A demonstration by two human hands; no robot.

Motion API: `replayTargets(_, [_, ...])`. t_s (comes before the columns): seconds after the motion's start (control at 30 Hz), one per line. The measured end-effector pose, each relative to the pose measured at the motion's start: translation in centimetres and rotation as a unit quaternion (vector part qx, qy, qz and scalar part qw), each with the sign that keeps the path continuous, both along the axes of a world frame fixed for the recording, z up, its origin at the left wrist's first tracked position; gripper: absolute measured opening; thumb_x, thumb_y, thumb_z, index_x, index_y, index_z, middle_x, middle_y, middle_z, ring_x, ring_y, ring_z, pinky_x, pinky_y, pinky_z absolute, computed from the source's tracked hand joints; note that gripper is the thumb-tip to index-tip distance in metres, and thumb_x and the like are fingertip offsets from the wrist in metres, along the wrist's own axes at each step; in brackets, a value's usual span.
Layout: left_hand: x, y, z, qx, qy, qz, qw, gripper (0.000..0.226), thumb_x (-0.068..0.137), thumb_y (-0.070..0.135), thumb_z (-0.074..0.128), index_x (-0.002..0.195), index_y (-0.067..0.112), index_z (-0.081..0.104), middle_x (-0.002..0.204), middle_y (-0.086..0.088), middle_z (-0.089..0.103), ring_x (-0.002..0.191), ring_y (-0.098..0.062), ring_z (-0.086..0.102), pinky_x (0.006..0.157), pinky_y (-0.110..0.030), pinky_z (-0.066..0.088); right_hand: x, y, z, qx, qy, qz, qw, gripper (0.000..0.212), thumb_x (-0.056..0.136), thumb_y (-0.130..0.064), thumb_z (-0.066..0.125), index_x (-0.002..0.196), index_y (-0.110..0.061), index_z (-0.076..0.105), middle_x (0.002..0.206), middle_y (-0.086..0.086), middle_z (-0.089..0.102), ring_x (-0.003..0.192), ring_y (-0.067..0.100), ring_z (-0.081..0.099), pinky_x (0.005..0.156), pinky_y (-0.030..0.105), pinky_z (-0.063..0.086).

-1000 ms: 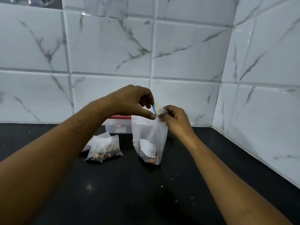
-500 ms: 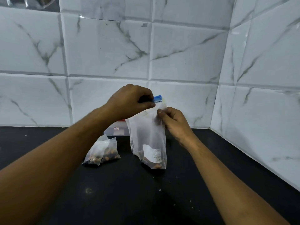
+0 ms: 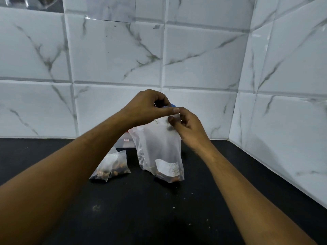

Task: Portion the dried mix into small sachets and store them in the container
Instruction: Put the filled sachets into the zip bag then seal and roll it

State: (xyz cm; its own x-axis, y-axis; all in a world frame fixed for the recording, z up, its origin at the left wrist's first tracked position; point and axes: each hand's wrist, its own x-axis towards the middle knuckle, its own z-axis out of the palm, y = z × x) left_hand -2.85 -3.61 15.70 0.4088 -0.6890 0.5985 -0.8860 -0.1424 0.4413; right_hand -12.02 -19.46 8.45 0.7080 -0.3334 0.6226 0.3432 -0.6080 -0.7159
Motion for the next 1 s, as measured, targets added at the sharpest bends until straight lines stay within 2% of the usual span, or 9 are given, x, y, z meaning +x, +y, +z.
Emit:
replayTargets(0.17, [0.0, -0.4, 0.4, -0.080, -0.009, 0.055, 0.995, 0.017, 0.092, 0.042, 0.074, 0.083, 0.028, 0.076, 0.057, 0.010, 0.063, 0.057, -0.011, 0.061, 0.061, -0.030, 0.049, -0.3, 0.7, -0.6, -0.020, 0.026, -0.011, 0.999, 0.032, 0.095, -0.048, 0.071, 0.120, -0.030, 0.062, 0.101, -0.013, 0.068, 0.091, 0.005, 0.068, 0.078, 0.023, 0.056])
replayTargets(0.27, [0.0, 0.2, 0.8, -0.087, 0.005, 0.049, 0.995, 0.016, 0.091, 0.046, 0.075, 0.088, 0.030, 0.075, 0.060, 0.009, 0.067, 0.063, -0.012, 0.068, 0.066, -0.033, 0.054, -0.3, 0.3, -1.4, -0.043, 0.048, -0.045, 0.997, 0.016, 0.098, -0.035, 0.071, 0.107, -0.023, 0.066, 0.097, -0.011, 0.069, 0.084, -0.001, 0.069, 0.078, 0.027, 0.057])
replayTargets(0.37, [0.3, 1.6, 1.5, 0.047, 0.012, 0.009, 0.999, 0.027, 0.084, 0.046, 0.082, 0.099, 0.025, 0.074, 0.077, 0.005, 0.076, 0.071, -0.012, 0.073, 0.077, -0.036, 0.058, -0.3, -0.9, -1.8, 0.019, 0.026, -0.049, 0.998, 0.017, 0.103, -0.029, 0.064, 0.097, -0.017, 0.073, 0.098, 0.002, 0.073, 0.080, 0.009, 0.074, 0.081, 0.037, 0.059])
replayTargets(0.47, [1.1, 3.0, 1.6, 0.122, 0.002, 0.018, 0.992, 0.014, 0.088, 0.034, 0.081, 0.094, 0.023, 0.075, 0.079, 0.006, 0.078, 0.074, -0.012, 0.075, 0.075, -0.036, 0.056, -0.5, -1.6, -1.9, 0.097, 0.000, -0.032, 0.995, 0.020, 0.103, -0.028, 0.064, 0.100, -0.012, 0.074, 0.097, 0.016, 0.074, 0.081, 0.022, 0.076, 0.081, 0.038, 0.061])
replayTargets(0.53, [1.5, 3.6, 1.6, 0.107, -0.003, 0.030, 0.994, 0.009, 0.090, 0.032, 0.079, 0.092, 0.024, 0.076, 0.078, 0.008, 0.078, 0.072, -0.010, 0.074, 0.070, -0.029, 0.053, -0.6, -1.8, -1.9, 0.122, -0.006, -0.020, 0.992, 0.018, 0.103, -0.023, 0.065, 0.103, -0.005, 0.069, 0.087, 0.012, 0.076, 0.078, 0.024, 0.076, 0.076, 0.030, 0.060])
replayTargets(0.67, [1.7, 3.6, 1.7, -0.002, 0.004, 0.030, 1.000, 0.011, 0.085, 0.034, 0.084, 0.087, 0.024, 0.078, 0.076, 0.007, 0.075, 0.060, -0.007, 0.065, 0.068, -0.035, 0.057, -0.7, -1.9, -1.4, 0.116, -0.011, -0.018, 0.993, 0.015, 0.103, -0.016, 0.064, 0.103, -0.002, 0.067, 0.085, 0.010, 0.078, 0.078, 0.023, 0.076, 0.077, 0.028, 0.062])
replayTargets(0.73, [1.9, 3.8, 1.8, 0.015, 0.013, 0.020, 1.000, 0.015, 0.083, 0.035, 0.086, 0.088, 0.024, 0.077, 0.081, 0.005, 0.076, 0.060, -0.009, 0.064, 0.066, -0.031, 0.057, -0.7, -2.1, -1.2, 0.121, -0.018, -0.028, 0.992, 0.013, 0.102, -0.015, 0.065, 0.101, -0.003, 0.068, 0.087, 0.009, 0.078, 0.077, 0.020, 0.076, 0.077, 0.028, 0.062])
replayTargets(0.87, [2.6, 5.1, 1.7, 0.123, 0.062, -0.006, 0.990, 0.014, 0.088, 0.032, 0.081, 0.090, 0.018, 0.080, 0.083, -0.001, 0.078, 0.071, -0.011, 0.066, 0.079, -0.029, 0.057, -1.4, -2.8, -1.4, 0.146, -0.016, -0.034, 0.989, 0.008, 0.099, -0.010, 0.069, 0.096, -0.004, 0.072, 0.090, 0.012, 0.076, 0.073, 0.017, 0.073, 0.072, 0.025, 0.059])
replayTargets(1.0, [2.9, 5.0, 1.5, 0.051, 0.063, 0.004, 0.997, 0.008, 0.090, 0.030, 0.079, 0.087, 0.023, 0.080, 0.081, 0.001, 0.077, 0.074, -0.016, 0.073, 0.088, -0.039, 0.057, -1.9, -2.5, -1.2, 0.159, 0.013, -0.014, 0.987, 0.011, 0.094, -0.011, 0.074, 0.101, -0.003, 0.072, 0.095, 0.010, 0.077, 0.080, 0.015, 0.074, 0.072, 0.022, 0.057])
